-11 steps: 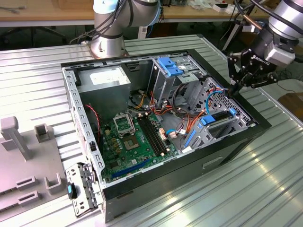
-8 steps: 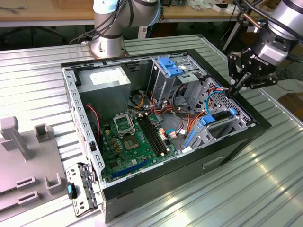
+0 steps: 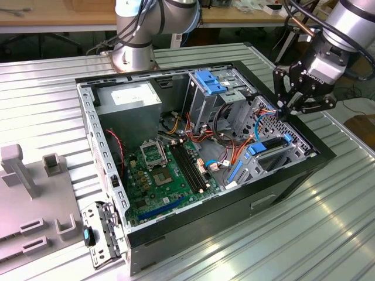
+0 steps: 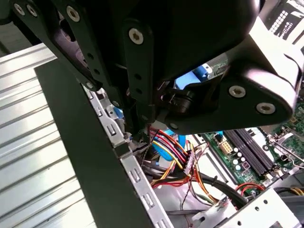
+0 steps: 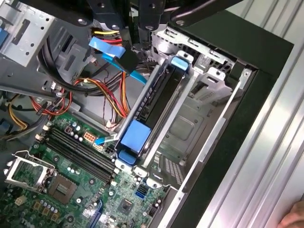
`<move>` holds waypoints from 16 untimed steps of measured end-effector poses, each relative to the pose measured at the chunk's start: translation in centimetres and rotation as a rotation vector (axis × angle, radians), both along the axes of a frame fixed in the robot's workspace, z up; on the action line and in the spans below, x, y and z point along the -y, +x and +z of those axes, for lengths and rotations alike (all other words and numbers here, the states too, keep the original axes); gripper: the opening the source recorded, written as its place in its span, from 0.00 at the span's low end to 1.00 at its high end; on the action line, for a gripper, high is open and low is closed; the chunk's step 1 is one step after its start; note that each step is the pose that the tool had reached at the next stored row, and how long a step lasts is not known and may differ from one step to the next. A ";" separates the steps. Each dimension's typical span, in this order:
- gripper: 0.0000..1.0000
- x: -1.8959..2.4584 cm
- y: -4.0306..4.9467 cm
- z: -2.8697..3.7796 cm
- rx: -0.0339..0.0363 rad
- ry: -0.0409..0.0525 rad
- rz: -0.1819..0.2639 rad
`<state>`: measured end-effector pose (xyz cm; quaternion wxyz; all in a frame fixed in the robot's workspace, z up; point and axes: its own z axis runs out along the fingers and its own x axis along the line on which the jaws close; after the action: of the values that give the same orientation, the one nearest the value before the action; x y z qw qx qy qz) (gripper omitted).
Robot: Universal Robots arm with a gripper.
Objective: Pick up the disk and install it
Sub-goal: 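Insert the first disk wire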
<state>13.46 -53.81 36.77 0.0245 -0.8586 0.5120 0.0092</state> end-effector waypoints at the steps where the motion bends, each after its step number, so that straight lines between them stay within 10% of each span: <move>1: 0.18 0.00 -0.30 -0.01 0.0012 0.0001 0.000; 16: 0.18 0.06 -0.32 -0.24 0.0013 -0.0009 -0.147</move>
<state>13.14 -53.87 36.53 0.0250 -0.8188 0.5735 0.0066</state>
